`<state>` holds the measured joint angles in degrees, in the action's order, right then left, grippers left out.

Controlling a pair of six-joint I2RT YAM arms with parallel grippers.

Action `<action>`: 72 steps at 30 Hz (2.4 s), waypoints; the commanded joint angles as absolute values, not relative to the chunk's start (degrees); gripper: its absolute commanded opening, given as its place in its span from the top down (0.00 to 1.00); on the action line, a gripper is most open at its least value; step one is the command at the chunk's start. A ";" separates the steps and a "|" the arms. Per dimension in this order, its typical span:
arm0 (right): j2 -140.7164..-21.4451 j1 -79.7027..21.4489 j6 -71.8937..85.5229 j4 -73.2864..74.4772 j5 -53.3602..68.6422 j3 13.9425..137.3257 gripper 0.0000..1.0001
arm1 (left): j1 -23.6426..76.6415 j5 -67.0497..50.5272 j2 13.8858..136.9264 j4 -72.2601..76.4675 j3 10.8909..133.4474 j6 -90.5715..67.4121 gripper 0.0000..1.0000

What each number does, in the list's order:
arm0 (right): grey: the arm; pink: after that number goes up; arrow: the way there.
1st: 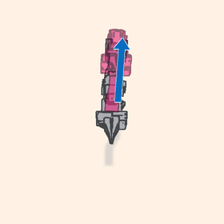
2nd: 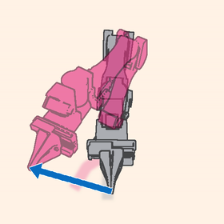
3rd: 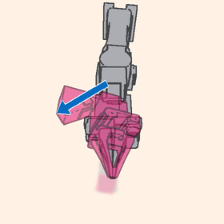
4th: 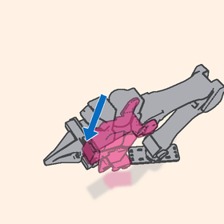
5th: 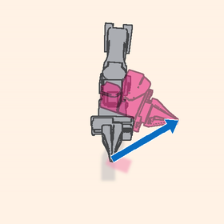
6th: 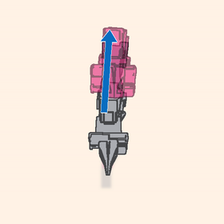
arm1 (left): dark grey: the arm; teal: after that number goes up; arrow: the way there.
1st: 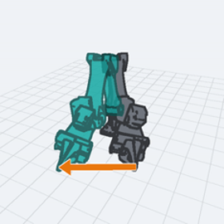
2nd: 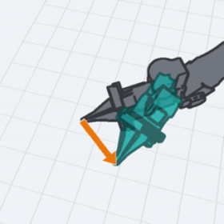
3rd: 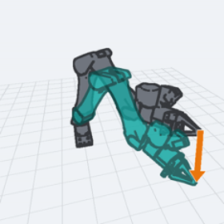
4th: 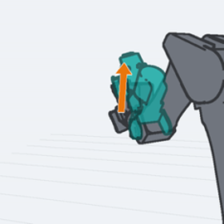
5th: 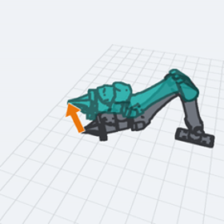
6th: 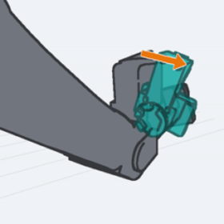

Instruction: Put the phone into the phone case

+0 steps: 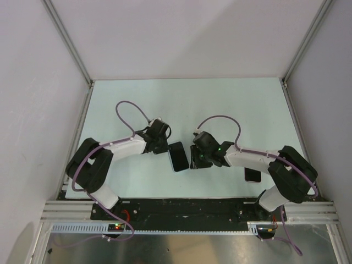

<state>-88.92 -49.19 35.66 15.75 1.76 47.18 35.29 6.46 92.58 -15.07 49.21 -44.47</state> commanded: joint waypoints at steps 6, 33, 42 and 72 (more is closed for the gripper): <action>-79.80 -46.40 36.16 15.18 0.05 47.33 0.58 | 35.22 5.48 82.78 -14.66 44.74 -42.18 1.00; -93.29 -49.75 33.81 13.22 3.44 54.37 0.58 | 46.57 0.45 77.90 -13.57 38.36 -44.91 0.76; -94.68 -50.77 34.31 13.50 2.73 54.40 0.62 | 46.79 0.44 81.85 -11.67 38.10 -44.53 0.76; -100.18 -57.81 37.49 14.54 1.82 55.80 0.77 | 46.52 1.57 88.30 -8.85 36.15 -45.45 0.85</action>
<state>-96.12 -53.41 34.72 16.27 -1.58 54.98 46.24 0.86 83.77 -11.07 37.95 -45.04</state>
